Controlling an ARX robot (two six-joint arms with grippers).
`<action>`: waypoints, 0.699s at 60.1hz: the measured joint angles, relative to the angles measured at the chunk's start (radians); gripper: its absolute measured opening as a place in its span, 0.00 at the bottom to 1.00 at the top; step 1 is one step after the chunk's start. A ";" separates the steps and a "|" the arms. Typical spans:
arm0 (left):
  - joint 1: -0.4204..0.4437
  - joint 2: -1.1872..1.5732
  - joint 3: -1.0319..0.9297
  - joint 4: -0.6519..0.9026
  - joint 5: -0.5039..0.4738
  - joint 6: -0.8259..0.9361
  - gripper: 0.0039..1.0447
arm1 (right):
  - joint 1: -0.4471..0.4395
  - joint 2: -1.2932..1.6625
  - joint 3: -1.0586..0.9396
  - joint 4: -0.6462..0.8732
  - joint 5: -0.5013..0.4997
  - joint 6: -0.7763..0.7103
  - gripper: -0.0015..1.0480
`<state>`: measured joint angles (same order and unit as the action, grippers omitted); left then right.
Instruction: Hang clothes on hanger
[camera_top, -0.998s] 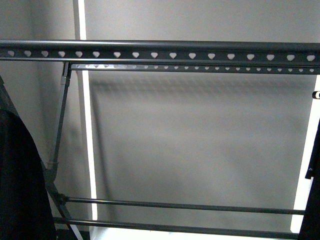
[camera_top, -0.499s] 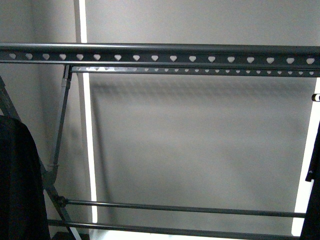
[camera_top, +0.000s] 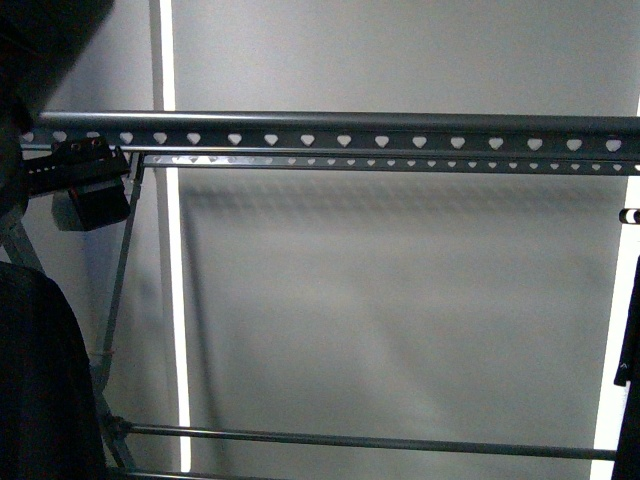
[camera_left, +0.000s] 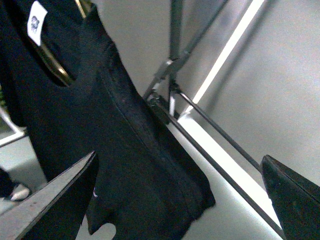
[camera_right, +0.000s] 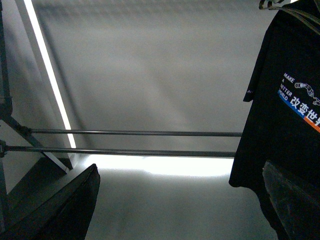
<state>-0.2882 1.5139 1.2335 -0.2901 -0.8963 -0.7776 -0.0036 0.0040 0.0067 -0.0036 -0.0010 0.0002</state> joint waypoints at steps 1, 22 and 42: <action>0.007 0.023 0.028 -0.034 -0.015 -0.023 0.94 | 0.000 0.000 0.000 0.000 0.000 0.000 0.93; 0.080 0.258 0.284 -0.079 -0.100 -0.146 0.94 | 0.000 0.000 0.000 0.000 0.000 0.000 0.93; 0.106 0.326 0.300 -0.076 -0.105 -0.115 0.81 | 0.000 0.000 0.000 0.000 0.000 0.000 0.93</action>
<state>-0.1825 1.8397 1.5333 -0.3660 -1.0012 -0.8928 -0.0036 0.0040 0.0067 -0.0036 -0.0010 0.0002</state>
